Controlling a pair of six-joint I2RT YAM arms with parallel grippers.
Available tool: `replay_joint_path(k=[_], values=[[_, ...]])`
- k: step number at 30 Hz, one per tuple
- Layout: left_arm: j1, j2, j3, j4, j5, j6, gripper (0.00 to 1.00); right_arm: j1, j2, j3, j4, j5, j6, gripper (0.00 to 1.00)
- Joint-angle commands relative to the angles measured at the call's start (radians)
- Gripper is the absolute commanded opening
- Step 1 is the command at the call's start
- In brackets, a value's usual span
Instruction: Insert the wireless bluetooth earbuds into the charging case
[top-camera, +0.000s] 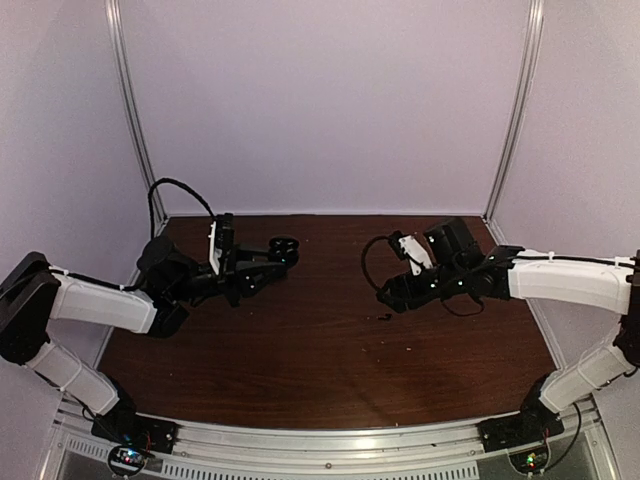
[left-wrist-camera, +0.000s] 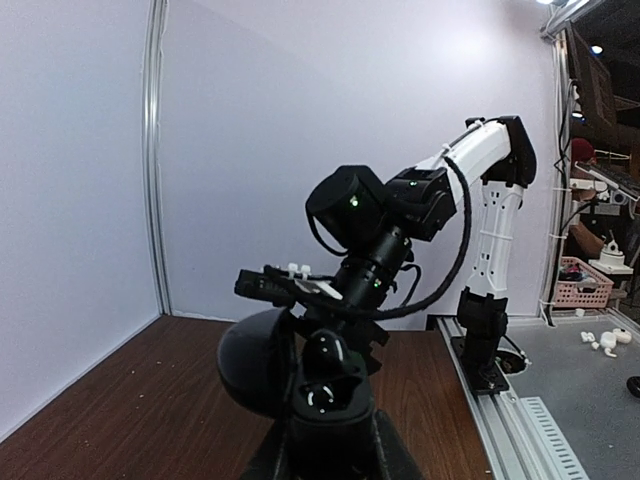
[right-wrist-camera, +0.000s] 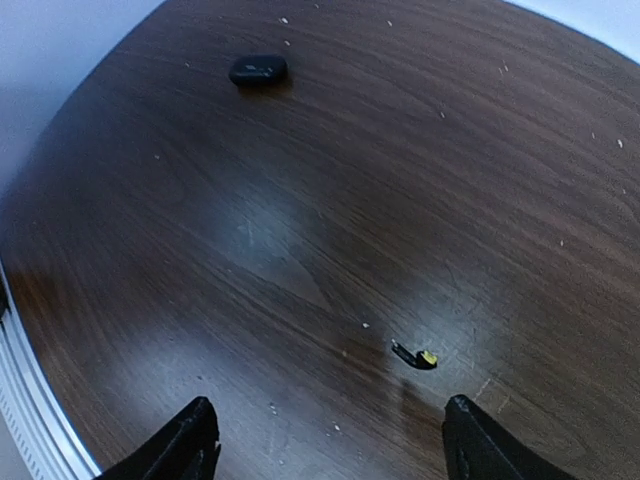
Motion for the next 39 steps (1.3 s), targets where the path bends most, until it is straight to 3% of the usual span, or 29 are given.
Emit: replay_joint_path(k=[1, 22, 39], values=[[-0.001, 0.005, -0.006, 0.033, -0.01, 0.012, 0.0, -0.047, 0.034, -0.07, 0.015, 0.017, 0.129, 0.73], [-0.001, -0.021, -0.029, 0.019, -0.024, 0.029, 0.0, -0.118, 0.276, -0.084, 0.151, -0.059, 0.161, 0.41], [-0.001, -0.023, -0.034, 0.025, -0.03, 0.027, 0.0, -0.14, 0.356, -0.071, 0.225, -0.057, 0.15, 0.33]])
